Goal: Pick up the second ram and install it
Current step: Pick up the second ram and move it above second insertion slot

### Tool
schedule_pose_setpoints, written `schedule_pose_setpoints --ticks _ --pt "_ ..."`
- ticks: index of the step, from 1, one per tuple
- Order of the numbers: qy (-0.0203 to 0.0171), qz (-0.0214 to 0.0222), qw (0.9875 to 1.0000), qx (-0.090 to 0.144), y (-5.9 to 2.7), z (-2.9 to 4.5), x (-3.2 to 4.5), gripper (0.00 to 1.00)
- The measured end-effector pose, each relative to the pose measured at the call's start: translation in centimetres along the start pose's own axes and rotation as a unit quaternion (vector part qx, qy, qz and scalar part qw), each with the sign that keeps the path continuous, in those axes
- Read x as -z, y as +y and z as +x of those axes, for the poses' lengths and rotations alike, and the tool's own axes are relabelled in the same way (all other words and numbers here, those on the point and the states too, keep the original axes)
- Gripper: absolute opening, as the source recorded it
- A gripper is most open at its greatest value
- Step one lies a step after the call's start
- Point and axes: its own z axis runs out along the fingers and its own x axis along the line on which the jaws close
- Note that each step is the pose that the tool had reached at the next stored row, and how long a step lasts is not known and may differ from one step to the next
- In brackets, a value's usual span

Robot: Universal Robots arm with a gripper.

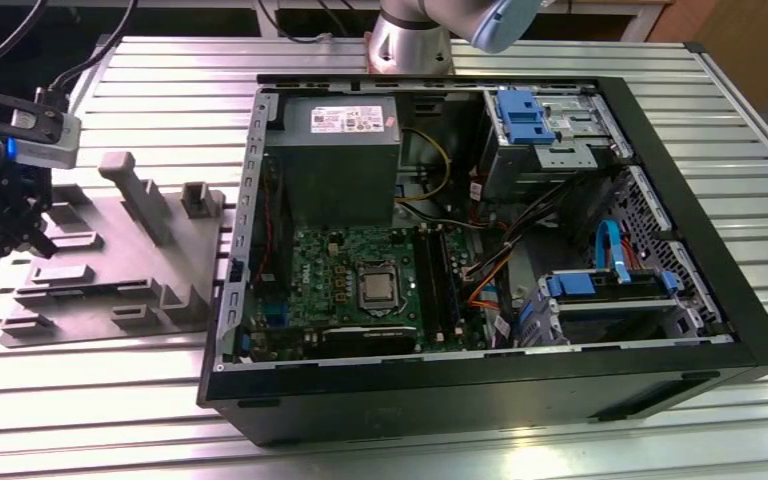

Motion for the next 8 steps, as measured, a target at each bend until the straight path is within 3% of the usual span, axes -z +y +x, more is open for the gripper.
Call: schedule_pose_setpoints --ticks 3,8 --pt "0.0015 -0.0003 0.9996 0.027 0.00 0.00 -0.04 0.10" --pt "0.0036 -0.0008 0.9980 0.064 0.00 0.00 -0.08 0.10"
